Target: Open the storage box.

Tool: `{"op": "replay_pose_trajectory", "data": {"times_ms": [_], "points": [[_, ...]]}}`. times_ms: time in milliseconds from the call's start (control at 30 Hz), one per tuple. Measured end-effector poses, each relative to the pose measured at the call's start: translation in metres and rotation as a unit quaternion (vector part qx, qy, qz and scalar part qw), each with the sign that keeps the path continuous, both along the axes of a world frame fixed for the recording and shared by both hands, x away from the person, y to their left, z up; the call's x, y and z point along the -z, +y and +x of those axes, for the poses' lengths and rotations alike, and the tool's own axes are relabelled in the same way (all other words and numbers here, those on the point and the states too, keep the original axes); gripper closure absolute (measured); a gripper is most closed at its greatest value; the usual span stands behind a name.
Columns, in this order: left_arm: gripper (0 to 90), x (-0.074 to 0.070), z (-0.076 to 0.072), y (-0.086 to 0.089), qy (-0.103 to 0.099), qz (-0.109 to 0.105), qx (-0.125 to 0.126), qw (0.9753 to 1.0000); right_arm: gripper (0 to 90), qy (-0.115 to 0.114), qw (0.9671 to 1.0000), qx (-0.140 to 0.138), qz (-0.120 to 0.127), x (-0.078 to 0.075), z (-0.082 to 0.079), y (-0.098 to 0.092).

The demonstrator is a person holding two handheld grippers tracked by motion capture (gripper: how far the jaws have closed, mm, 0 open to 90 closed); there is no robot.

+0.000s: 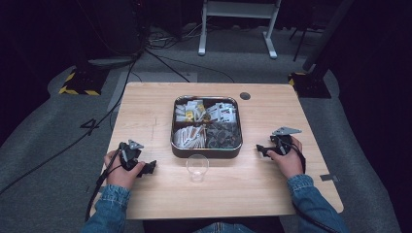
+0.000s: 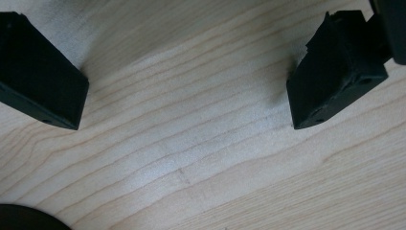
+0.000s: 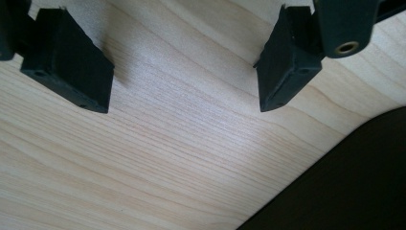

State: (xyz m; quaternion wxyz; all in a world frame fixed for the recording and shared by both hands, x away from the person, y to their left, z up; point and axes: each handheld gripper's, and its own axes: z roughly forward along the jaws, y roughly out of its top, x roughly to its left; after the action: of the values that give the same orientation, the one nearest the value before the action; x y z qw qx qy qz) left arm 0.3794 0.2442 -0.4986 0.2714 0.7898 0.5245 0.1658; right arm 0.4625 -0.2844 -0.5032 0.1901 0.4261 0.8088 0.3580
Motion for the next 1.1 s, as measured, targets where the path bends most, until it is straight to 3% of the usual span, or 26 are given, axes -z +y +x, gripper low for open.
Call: {"op": "replay_pose_trajectory", "data": {"times_ms": [233,500,633,700,800,933,1033,1100], "points": [[2.1,-0.002,-0.003,-0.005,0.010,0.005,-0.021,0.9997,20.7,0.001,1.0000,0.005,0.001,0.000,0.001,0.000],[1.6,0.000,-0.001,-0.005,-0.004,-0.002,-0.009,1.0000,21.1,0.003,0.9999,0.005,0.009,0.000,0.001,-0.001],[0.6,0.002,-0.001,-0.005,-0.007,-0.006,-0.008,0.9999,28.3,0.009,0.9997,0.000,0.021,-0.002,0.002,-0.003],[0.2,0.002,-0.001,-0.006,-0.010,-0.005,-0.009,0.9999,31.8,0.013,0.9992,-0.003,0.037,-0.006,0.001,-0.004],[2.1,0.000,-0.003,-0.005,-0.008,-0.004,-0.009,0.9999,32.0,0.002,0.9992,-0.007,0.041,-0.017,-0.001,-0.003],[18.2,-0.004,-0.009,-0.002,-0.012,-0.004,0.003,0.9999,33.0,-0.007,0.9988,-0.018,0.045,-0.032,-0.002,0.001],[16.5,-0.003,-0.011,0.000,-0.017,-0.002,0.019,0.9997,34.1,-0.010,0.9983,-0.029,0.049,-0.043,0.001,0.006],[16.2,-0.003,-0.010,0.000,-0.013,-0.005,0.017,0.9998,34.1,-0.013,0.9982,-0.031,0.050,-0.050,0.002,0.009]]}}
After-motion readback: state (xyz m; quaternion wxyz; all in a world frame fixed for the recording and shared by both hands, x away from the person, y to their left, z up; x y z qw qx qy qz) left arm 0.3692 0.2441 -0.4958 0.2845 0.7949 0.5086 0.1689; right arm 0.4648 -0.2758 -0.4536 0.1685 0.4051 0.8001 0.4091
